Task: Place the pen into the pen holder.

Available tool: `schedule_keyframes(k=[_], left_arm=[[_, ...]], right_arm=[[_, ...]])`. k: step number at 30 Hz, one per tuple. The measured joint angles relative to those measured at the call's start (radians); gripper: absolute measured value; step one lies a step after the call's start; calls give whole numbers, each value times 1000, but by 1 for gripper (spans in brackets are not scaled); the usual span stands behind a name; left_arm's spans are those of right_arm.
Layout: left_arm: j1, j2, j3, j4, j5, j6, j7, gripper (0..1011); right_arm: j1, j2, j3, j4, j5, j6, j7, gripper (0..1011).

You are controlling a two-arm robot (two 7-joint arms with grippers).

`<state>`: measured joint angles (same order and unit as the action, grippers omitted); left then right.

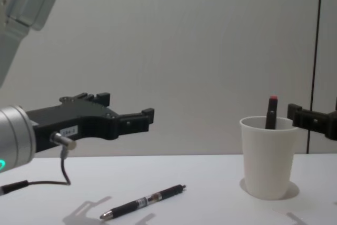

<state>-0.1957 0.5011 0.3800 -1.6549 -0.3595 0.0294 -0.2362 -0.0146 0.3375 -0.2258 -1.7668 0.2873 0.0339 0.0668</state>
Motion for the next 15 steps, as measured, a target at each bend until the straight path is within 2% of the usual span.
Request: schedule_keyframes(k=[7, 15], left_arm=[[-9, 19, -14, 6, -15, 35, -64, 1001], [-47, 26, -21, 35, 0, 98, -195, 1001]], right_arm=[[0, 0, 0, 0, 0, 0, 0, 1001], [0, 0, 0, 0, 0, 0, 0, 1001]])
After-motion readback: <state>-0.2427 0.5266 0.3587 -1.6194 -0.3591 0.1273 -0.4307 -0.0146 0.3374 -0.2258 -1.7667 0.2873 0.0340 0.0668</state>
